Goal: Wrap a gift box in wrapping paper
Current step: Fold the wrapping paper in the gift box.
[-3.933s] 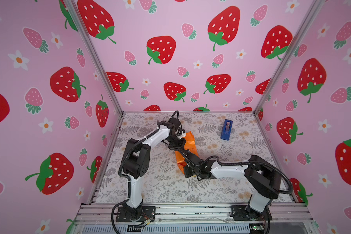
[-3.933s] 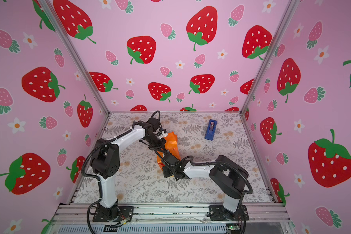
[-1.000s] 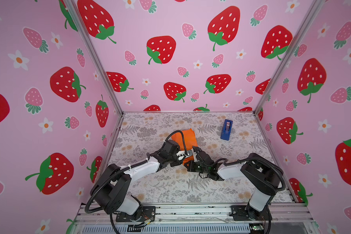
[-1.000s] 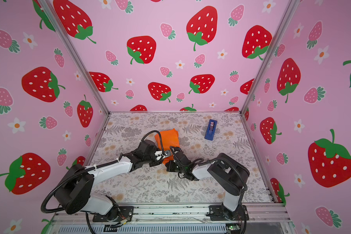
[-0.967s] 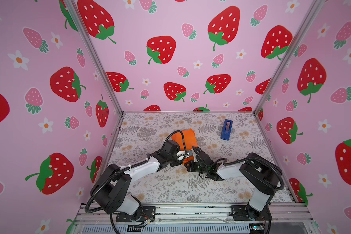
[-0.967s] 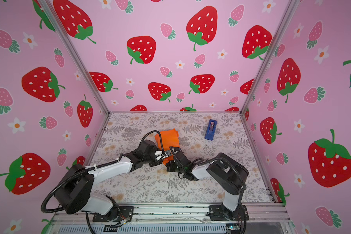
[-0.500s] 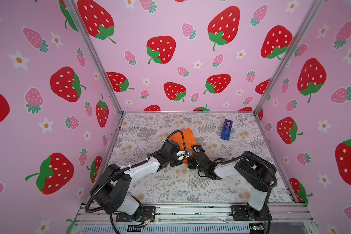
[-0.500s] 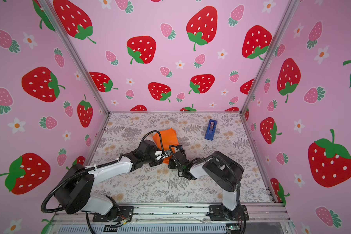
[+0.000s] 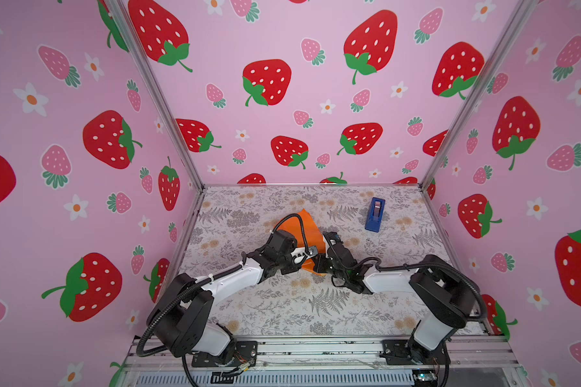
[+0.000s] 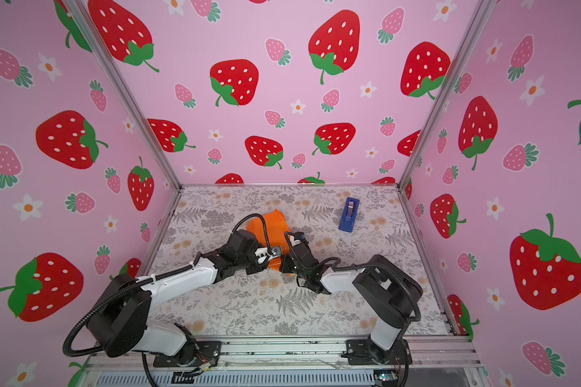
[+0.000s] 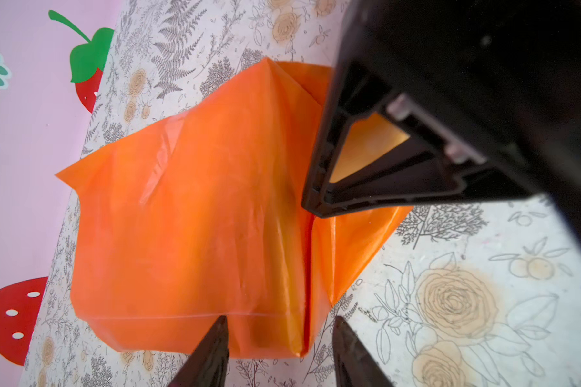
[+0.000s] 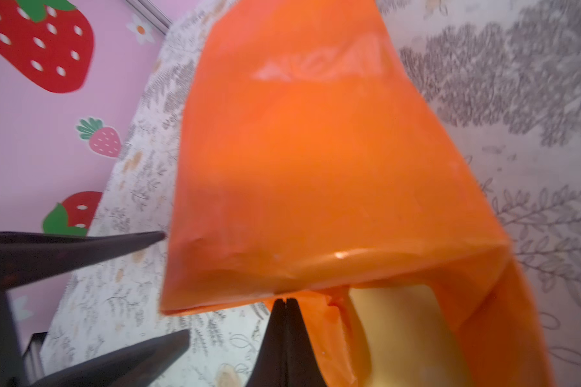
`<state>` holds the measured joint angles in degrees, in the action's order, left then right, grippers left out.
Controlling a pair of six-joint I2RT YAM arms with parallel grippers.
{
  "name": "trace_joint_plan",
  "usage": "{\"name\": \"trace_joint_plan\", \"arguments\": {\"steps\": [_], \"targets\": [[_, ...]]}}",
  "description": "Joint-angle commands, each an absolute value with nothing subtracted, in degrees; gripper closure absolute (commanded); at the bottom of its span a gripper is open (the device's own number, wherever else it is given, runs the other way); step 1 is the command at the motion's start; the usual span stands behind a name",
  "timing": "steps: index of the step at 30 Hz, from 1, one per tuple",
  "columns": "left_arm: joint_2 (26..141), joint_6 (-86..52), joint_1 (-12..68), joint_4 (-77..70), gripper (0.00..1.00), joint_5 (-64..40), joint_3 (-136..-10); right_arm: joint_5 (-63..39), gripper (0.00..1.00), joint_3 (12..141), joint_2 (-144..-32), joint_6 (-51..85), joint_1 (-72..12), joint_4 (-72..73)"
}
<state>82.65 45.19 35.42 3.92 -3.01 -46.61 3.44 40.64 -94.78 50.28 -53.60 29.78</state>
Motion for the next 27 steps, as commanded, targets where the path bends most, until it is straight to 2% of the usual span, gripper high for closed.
{"name": "trace_joint_plan", "arguments": {"steps": [1,4,6,11,16,20,27], "targets": [[80.51,42.09,35.50,8.31,0.51,-3.42,-53.14,0.33,1.00,38.71,-90.77,50.33,-53.02,25.22],[81.82,36.27,34.84,13.13,0.58,-1.89,-59.45,-1.46,1.00,35.84,-88.03,52.34,-53.00,25.29],[83.98,33.32,33.93,17.63,0.68,-3.46,-64.13,-3.38,1.00,33.94,-87.99,53.62,-53.04,27.58],[90.92,30.41,32.50,24.99,1.00,-8.31,-71.35,-7.50,1.00,33.64,-92.46,54.06,-53.09,32.36],[95.46,31.82,32.08,28.03,1.00,-10.49,-72.55,-5.54,1.00,37.12,-97.93,53.05,-53.00,33.01],[97.75,33.22,32.00,28.64,1.00,-6.51,-72.05,-4.98,1.00,40.90,-102.75,51.66,-52.83,33.40],[100.21,35.39,31.66,29.86,1.00,-4.18,-70.53,3.71,1.00,43.25,-108.44,50.10,-51.81,30.47]]}}
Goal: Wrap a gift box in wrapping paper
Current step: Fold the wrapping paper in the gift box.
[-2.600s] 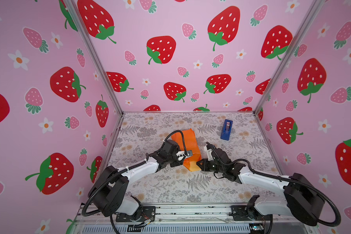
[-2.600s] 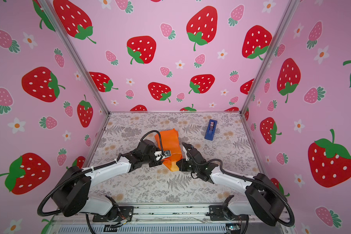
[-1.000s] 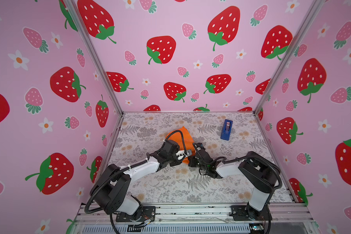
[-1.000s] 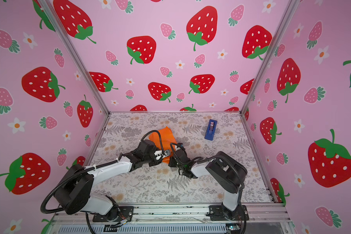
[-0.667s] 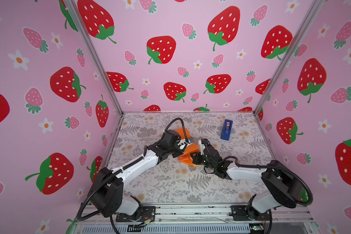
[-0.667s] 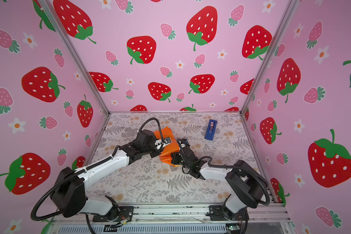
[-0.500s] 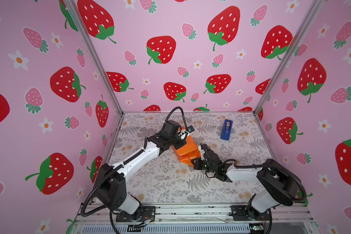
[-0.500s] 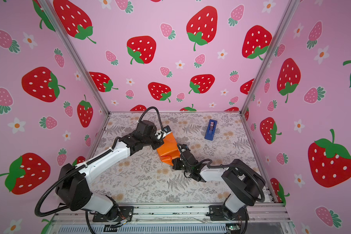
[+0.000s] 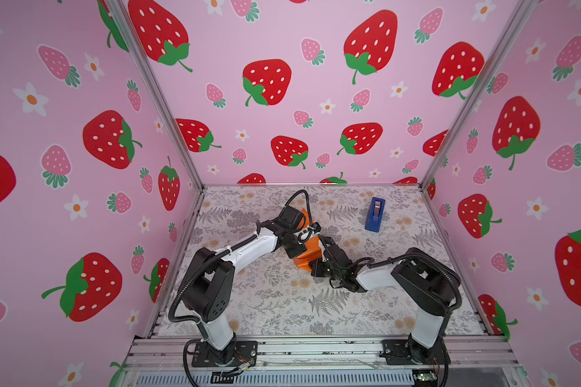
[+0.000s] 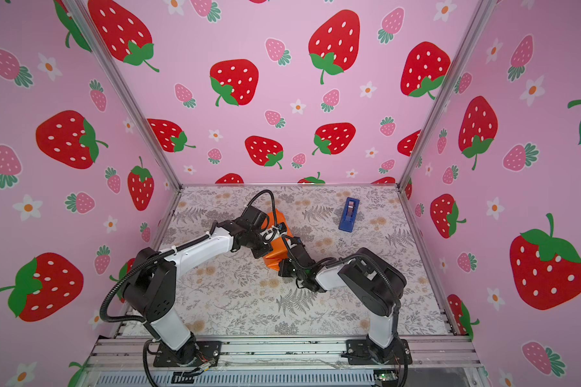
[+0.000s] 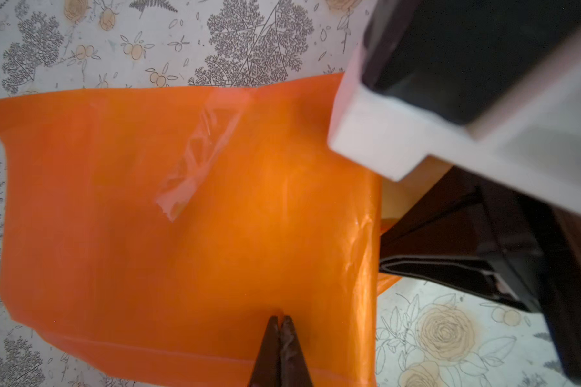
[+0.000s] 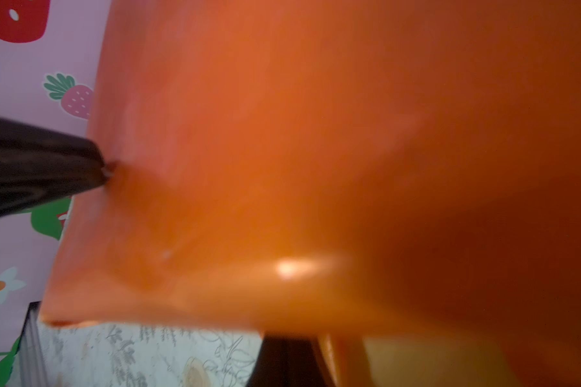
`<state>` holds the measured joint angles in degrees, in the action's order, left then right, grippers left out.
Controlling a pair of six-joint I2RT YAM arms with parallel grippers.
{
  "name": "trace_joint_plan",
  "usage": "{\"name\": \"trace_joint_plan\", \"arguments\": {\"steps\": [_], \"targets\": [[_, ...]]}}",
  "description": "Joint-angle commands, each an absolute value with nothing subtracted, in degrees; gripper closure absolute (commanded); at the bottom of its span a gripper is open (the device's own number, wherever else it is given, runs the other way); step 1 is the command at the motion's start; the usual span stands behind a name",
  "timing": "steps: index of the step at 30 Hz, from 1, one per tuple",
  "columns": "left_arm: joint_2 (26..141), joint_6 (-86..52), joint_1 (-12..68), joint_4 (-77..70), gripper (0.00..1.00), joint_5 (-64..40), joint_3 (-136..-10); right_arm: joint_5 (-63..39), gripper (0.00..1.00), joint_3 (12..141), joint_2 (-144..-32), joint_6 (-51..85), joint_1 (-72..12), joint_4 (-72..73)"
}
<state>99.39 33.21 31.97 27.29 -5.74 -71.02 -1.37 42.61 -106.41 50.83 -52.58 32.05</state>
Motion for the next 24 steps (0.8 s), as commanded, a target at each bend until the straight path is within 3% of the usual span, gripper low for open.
{"name": "trace_joint_plan", "arguments": {"steps": [1,9,18,24], "targets": [[100.33,35.71,31.70,29.93,1.00,-4.22,-70.20,4.49,1.00,43.11,-109.02,49.99,-51.45,30.00],[101.78,36.48,31.64,31.06,1.00,-3.93,-69.75,7.19,1.00,41.28,-106.65,48.86,-49.32,30.04],[103.14,36.87,31.57,31.69,1.00,-3.96,-70.14,-3.20,1.00,36.93,-94.74,47.15,-49.73,32.64],[103.84,37.18,31.47,32.11,1.00,-4.13,-70.46,-10.38,1.00,40.84,-101.31,46.19,-49.86,34.38]]}}
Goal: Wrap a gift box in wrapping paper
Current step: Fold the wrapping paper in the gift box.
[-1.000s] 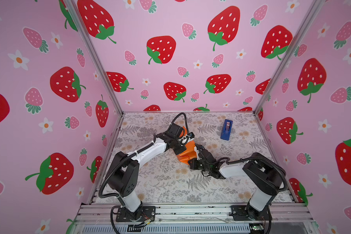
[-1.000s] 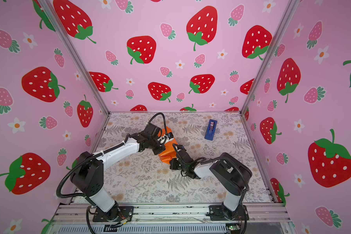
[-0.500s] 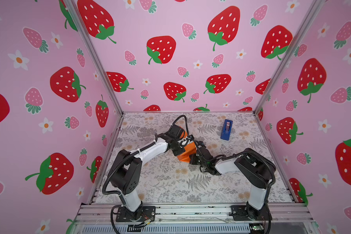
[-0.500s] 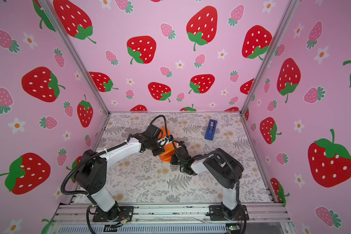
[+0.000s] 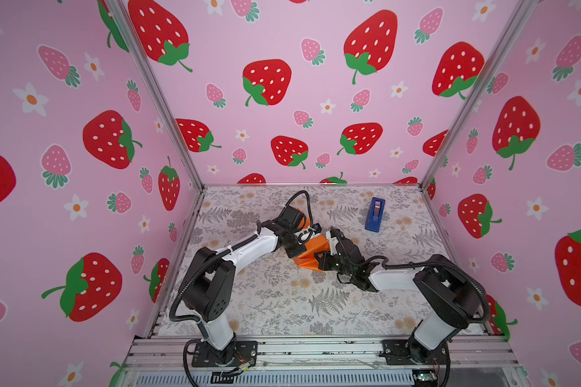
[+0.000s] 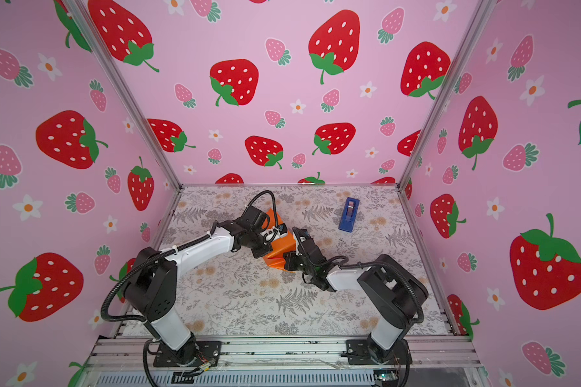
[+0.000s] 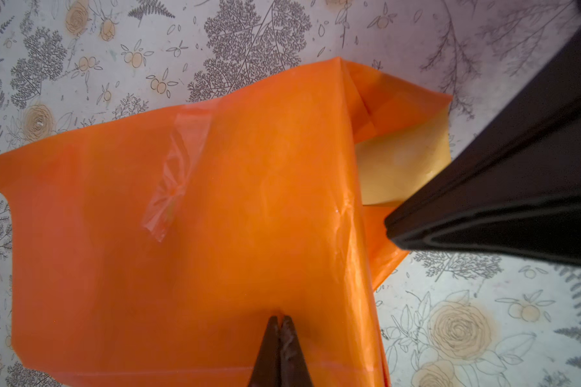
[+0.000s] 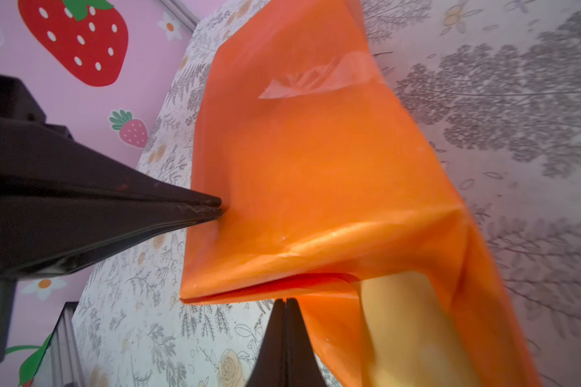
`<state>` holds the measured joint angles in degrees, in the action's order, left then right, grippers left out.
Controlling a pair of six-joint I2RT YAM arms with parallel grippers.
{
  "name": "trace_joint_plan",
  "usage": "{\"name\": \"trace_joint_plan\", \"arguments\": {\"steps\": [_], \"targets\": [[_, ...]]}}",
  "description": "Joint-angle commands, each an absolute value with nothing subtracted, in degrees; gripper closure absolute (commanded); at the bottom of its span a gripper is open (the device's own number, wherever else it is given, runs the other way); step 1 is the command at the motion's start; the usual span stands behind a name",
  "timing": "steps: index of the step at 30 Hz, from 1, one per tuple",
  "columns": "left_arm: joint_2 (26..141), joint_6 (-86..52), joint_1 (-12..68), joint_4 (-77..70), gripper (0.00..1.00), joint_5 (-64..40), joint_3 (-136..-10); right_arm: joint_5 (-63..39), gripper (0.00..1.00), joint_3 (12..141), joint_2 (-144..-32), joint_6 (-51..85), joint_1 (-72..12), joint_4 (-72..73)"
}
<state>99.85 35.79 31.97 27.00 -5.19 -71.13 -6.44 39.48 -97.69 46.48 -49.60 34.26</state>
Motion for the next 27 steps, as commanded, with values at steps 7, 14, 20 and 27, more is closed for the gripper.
{"name": "trace_joint_plan", "arguments": {"steps": [7,14,20,27], "targets": [[103.71,37.26,31.21,32.49,1.00,-4.48,-70.58,-11.13,1.00,41.78,-105.16,46.27,-49.92,35.90],[103.71,37.70,31.08,33.01,1.00,-5.03,-70.49,-8.42,1.00,45.67,-110.59,45.45,-49.52,35.81],[103.27,37.72,30.98,33.26,1.00,-5.80,-69.88,-0.36,1.00,49.80,-113.04,44.67,-48.88,30.00],[103.42,37.53,30.74,33.06,1.00,-6.15,-70.03,3.01,1.00,46.55,-104.36,43.52,-48.10,23.72]]}}
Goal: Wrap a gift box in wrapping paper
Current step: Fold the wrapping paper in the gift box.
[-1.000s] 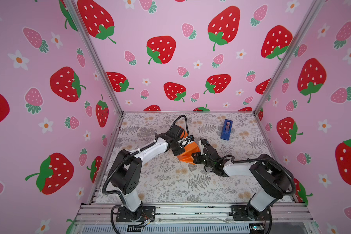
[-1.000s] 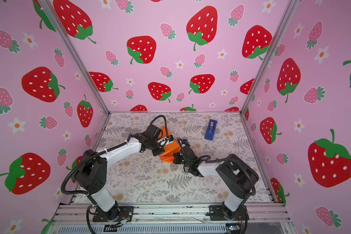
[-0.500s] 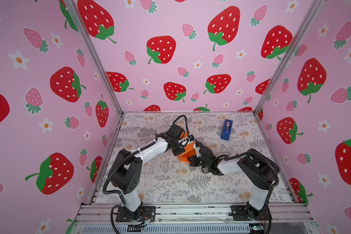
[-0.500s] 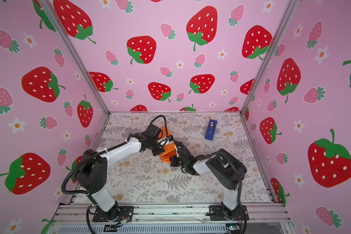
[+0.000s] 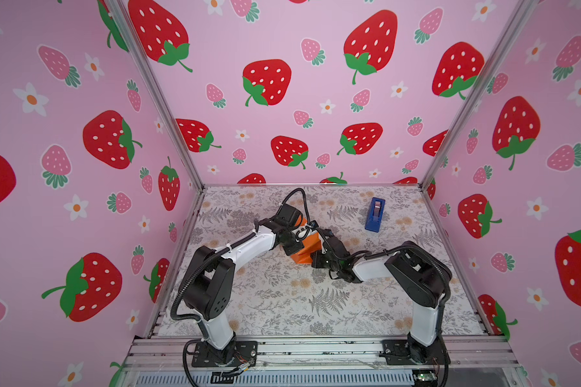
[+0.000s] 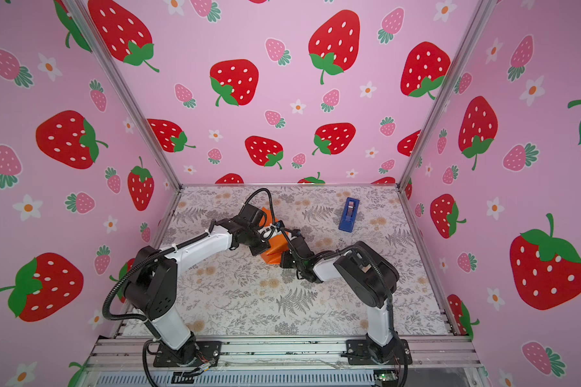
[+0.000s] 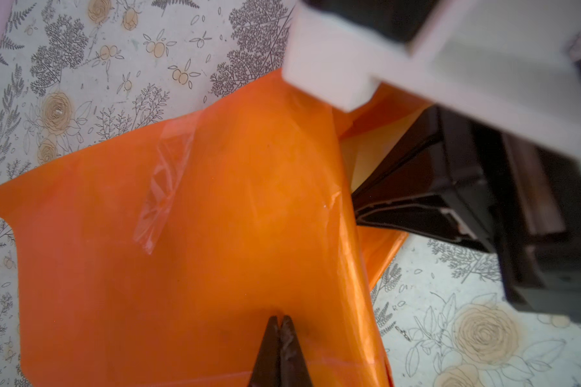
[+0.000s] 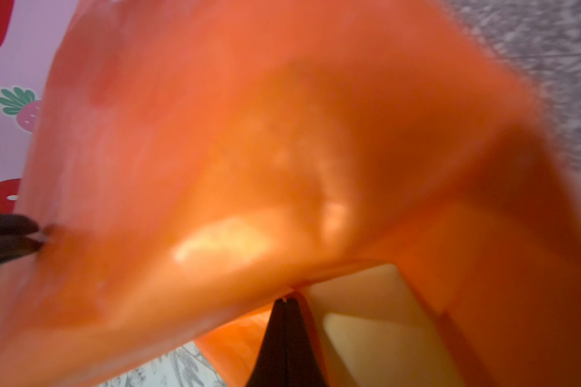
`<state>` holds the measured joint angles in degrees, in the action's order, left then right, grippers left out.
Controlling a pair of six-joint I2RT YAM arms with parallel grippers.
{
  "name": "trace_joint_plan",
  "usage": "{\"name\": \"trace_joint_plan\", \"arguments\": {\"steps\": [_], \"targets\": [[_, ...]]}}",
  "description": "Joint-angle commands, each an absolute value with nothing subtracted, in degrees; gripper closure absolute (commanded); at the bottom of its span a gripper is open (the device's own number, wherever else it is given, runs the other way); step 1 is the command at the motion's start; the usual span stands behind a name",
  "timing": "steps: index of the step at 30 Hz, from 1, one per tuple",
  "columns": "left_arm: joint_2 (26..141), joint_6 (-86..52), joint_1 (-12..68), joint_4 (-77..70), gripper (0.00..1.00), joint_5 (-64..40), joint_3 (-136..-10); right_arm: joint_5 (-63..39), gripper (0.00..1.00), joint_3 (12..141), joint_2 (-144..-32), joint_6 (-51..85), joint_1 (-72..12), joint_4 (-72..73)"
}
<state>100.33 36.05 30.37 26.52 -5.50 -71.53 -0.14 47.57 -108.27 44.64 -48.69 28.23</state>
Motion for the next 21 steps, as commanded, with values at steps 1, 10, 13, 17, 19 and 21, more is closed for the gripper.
{"name": "trace_joint_plan", "arguments": {"steps": [1,10,13,17,19,21], "targets": [[103.53,37.49,30.76,33.17,1.00,-6.15,-70.25,2.23,1.00,45.93,-102.42,43.50,-48.09,22.98],[104.36,37.28,30.52,33.35,1.00,-7.09,-70.58,-12.96,1.00,41.48,-99.45,45.88,-49.92,31.38],[104.59,37.39,30.50,33.82,1.00,-6.76,-70.75,-11.45,1.00,42.67,-103.30,46.21,-49.95,30.74],[104.24,37.53,30.29,33.75,1.00,-6.96,-70.31,-6.14,1.00,42.32,-104.68,46.11,-49.44,26.91],[104.34,37.61,30.24,33.95,1.00,-6.95,-70.48,-3.57,1.00,41.59,-104.09,46.12,-49.13,24.71],[104.37,37.62,30.19,34.01,1.00,-6.89,-70.58,-2.76,1.00,40.60,-102.98,46.45,-48.29,22.80]]}}
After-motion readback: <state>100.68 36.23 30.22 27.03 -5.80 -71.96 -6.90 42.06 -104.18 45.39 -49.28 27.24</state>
